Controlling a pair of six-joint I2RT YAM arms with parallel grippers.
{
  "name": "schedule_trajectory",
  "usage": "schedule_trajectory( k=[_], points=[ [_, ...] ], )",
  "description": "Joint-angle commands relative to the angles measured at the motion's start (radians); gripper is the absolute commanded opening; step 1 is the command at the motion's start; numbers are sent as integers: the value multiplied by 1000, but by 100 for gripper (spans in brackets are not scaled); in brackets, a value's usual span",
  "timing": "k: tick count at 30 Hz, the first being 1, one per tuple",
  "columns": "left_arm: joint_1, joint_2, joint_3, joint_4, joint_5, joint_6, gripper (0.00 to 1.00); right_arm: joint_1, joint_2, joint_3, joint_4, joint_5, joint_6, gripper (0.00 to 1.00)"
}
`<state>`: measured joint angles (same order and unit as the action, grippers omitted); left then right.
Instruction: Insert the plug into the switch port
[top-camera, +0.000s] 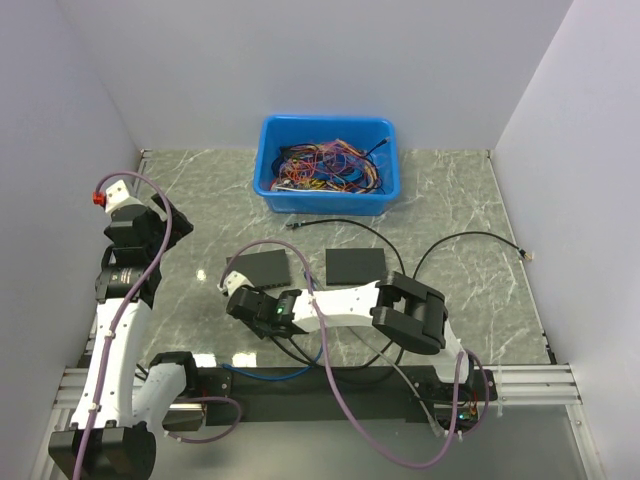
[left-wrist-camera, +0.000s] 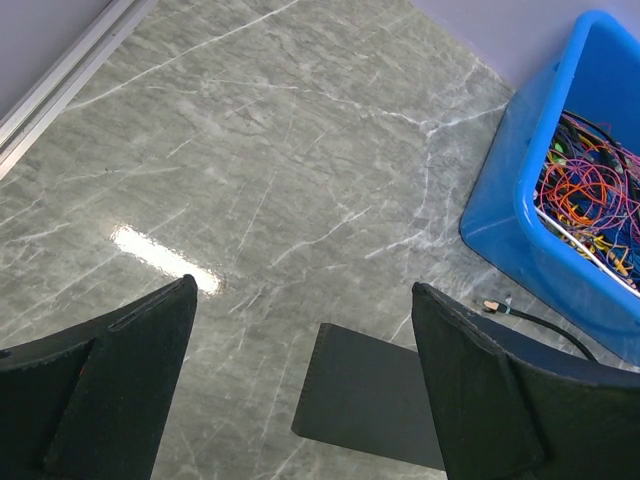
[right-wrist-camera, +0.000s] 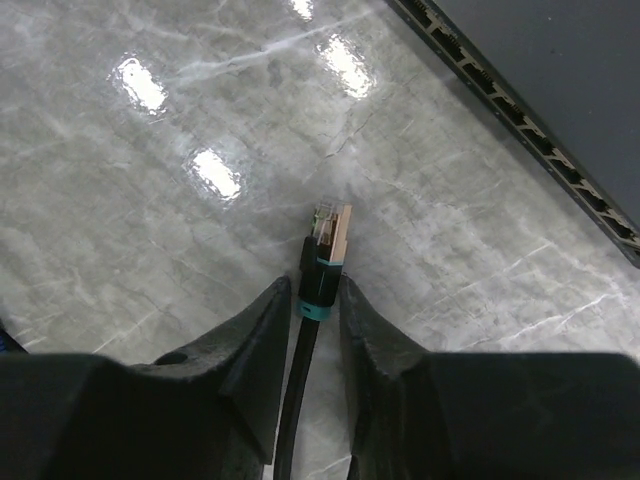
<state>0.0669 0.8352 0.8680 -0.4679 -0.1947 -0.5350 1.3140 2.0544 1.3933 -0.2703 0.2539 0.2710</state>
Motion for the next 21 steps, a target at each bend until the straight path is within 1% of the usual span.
schedule_trajectory(
  k=[1,2,3,5,7,9,10,11,13,17,18,20,21],
  points=[
    [5,1,-3,31,17,12,94,4,12,24,14,-5,-4,31],
    [5,1,-4,31,17,13,94,4,12,21,16,-5,-3,29],
    [5,-1,-3,31,17,13,94,4,9,13,22,-7,-3,24],
    [5,-1,-3,29,23,15,94,4,0,4,31,-8,0,18],
    [7,2,-3,32,38,17,94,4,-34,-20,58,-5,4,11],
    [5,-2,-4,38,54,18,93,4,-77,-37,74,11,4,7],
    [5,-2,-4,43,63,18,93,2,-91,-40,77,21,1,2],
    [5,-7,-7,52,87,20,93,2,-108,-43,79,47,-4,0],
    [5,-15,-14,66,116,15,93,1,-161,-48,83,70,-10,0],
    [5,-18,-27,123,311,12,93,-10,-281,-77,108,100,-24,0],
    [5,-16,-34,152,424,4,93,-15,-334,-98,120,104,-23,0],
    [5,-16,-46,184,516,-34,92,-41,-394,-132,141,97,-13,0],
    [7,-18,-67,227,579,-54,92,-54,-454,-172,166,79,-7,0]
  ],
)
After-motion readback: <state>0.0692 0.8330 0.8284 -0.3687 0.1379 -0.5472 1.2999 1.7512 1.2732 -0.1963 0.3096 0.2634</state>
